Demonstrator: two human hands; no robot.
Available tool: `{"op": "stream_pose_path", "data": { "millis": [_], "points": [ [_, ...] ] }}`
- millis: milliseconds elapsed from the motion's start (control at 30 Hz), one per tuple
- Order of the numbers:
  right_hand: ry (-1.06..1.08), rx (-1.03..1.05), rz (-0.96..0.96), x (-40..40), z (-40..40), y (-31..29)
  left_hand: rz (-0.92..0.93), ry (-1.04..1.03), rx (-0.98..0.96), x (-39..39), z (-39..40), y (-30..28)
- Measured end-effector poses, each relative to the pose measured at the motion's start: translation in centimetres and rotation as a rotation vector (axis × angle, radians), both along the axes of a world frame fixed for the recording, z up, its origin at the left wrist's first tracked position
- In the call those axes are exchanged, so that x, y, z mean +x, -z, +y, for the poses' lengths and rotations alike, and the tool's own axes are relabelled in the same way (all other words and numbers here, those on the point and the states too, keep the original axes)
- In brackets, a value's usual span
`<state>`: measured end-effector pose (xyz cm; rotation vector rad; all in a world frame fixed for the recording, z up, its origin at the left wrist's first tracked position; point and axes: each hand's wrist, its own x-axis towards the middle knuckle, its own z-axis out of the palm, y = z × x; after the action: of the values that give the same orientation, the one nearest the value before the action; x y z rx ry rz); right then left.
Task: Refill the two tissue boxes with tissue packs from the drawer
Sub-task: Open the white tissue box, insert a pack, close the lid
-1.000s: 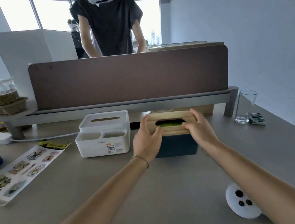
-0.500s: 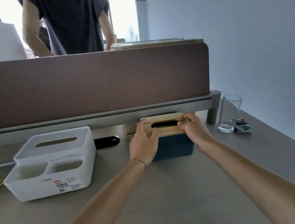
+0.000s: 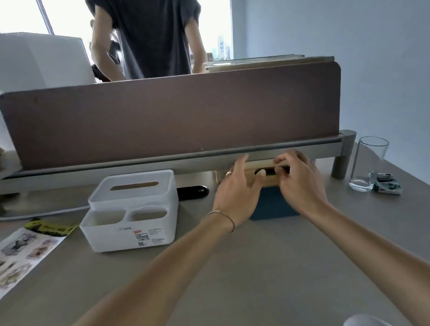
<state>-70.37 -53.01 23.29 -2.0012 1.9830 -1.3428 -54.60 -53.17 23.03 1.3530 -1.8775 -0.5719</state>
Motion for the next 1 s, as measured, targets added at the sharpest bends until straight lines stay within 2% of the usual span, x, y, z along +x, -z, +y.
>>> {"op": "stream_pose_path", "data": {
  "millis": [133,267,333,433,533,633,767,1000],
  "points": [
    [-0.194,0.023,-0.022,5.4,2.3,-0.3,-0.081,-0.036,-0.164,6.3,2.9,-1.4],
    [-0.344,0.078,-0.028,11.3,3.6,0.1,-0.149,-0.175,-0.195,14.0,4.5,-1.0],
    [-0.387,0.070,0.022,14.3,4.0,0.5,-0.181,-0.251,-0.201,17.8,4.8,-0.6],
    [-0.434,0.019,0.128,18.2,4.3,1.2,-0.338,-0.342,-0.235,23.0,5.5,0.2],
    [-0.483,0.010,0.292,21.3,4.0,1.6,-0.458,-0.323,-0.244,26.8,6.0,1.3],
    [-0.473,0.001,0.440,23.1,3.7,1.6,-0.595,-0.275,-0.232,28.6,5.8,2.2],
    [-0.432,-0.008,0.503,24.0,3.9,1.3,-0.685,-0.334,-0.307,28.8,5.4,3.0],
    [-0.439,0.006,0.501,22.0,6.3,1.1,-0.615,-0.290,-0.445,27.8,8.7,2.7]
  ]
}}
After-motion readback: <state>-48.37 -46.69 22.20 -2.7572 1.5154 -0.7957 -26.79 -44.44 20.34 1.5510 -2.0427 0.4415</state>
